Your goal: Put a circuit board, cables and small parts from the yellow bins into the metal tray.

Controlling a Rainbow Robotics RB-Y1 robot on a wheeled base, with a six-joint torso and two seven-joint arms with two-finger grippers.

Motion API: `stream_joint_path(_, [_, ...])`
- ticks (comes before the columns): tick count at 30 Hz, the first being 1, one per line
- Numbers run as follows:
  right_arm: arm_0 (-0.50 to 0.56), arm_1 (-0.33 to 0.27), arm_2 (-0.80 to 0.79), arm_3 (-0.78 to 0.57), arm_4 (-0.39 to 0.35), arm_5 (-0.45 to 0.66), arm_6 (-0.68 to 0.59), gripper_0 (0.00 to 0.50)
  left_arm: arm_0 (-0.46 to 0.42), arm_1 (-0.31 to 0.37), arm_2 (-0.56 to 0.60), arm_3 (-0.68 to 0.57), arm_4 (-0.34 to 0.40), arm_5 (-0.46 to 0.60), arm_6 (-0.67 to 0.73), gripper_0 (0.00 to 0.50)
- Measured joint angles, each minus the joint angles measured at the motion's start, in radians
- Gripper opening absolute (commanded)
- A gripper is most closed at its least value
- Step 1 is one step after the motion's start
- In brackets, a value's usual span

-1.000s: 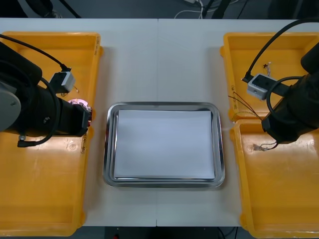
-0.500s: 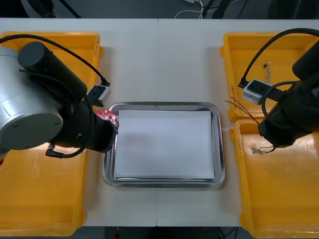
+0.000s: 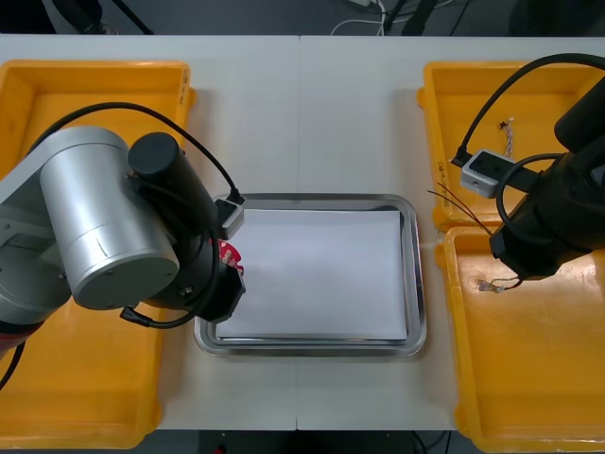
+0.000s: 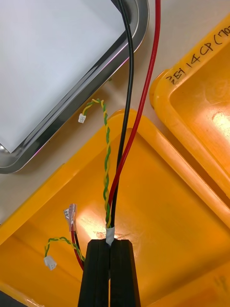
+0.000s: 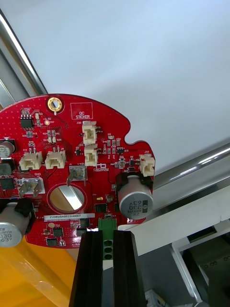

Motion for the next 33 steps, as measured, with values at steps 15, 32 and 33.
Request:
stream_joint_path(15, [0.0,0.001,0.0,0.0,0.013,0.0,0.0,0.0,-0.032,-0.003,-0.154,0.08,-0.065,-0.164,0.082,0.001])
stream_joint_path(32, [-0.001,0.027,0.0,-0.001,0.061,0.0,0.0,0.0,-0.036,-0.006,-0.267,0.151,-0.109,-0.297,0.09,0.0])
stream_joint_path(33, [-0.001,0.028,0.0,-0.001,0.062,0.0,0.0,0.0,-0.036,-0.006,-0.27,0.153,-0.111,-0.298,0.092,0.0])
